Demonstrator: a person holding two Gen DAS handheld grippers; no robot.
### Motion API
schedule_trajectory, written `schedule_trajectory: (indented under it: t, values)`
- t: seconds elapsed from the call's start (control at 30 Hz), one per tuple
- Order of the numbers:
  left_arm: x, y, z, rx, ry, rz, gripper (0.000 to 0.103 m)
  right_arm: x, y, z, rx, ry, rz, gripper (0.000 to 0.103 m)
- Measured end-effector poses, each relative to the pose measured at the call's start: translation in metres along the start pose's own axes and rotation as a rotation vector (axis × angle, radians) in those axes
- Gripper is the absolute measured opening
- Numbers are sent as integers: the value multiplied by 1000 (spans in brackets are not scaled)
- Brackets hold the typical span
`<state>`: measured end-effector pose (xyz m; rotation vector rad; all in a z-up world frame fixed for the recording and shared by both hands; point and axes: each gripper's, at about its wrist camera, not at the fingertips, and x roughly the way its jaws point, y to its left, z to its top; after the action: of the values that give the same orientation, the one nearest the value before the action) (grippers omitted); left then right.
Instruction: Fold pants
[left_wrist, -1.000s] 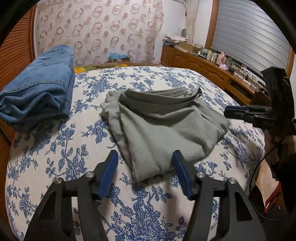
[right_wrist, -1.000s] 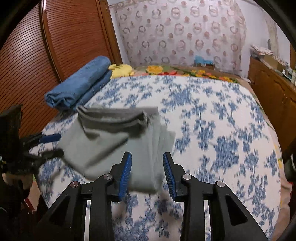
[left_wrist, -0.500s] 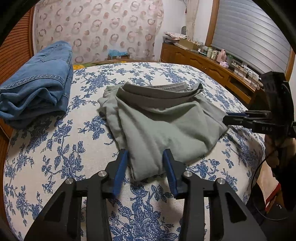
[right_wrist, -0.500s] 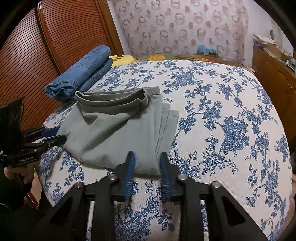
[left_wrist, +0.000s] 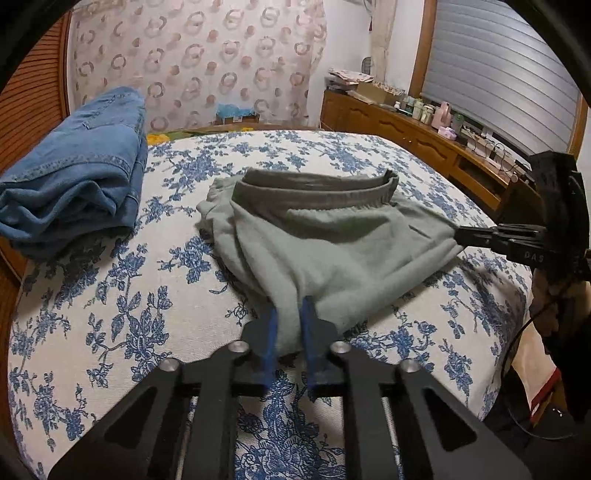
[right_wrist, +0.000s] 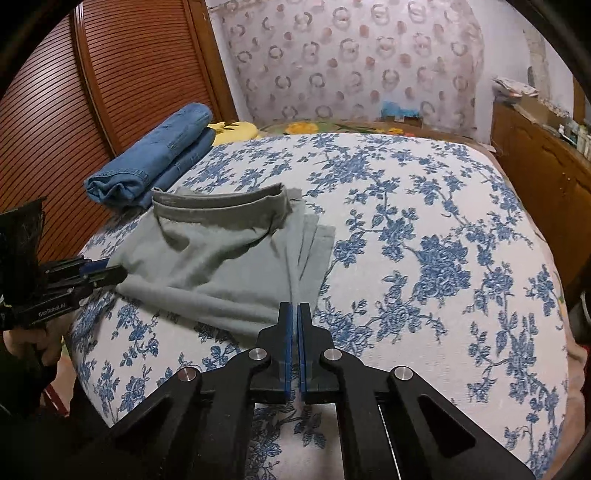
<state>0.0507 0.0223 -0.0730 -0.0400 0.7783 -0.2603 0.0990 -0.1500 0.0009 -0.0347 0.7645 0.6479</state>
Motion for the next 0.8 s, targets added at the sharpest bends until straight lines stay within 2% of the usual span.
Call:
schedule_trajectory:
  t: [0.37,0.6,0.7,0.8]
  values:
    - [-41,-4,-2,17,-47,-22,9,-37,18,-8,-45,-37,43,2]
    - [-54,-8,-14,33,-35,-21,9,-53,26,-19,-67,-40,51,2]
    - [-50,-9,-16,41,-20,2,9,-52,26,-19,-71,-35,46,2]
    - [-48,-8,-17,35,-14,24,19,-54,28,-18,-77,-39,42,2]
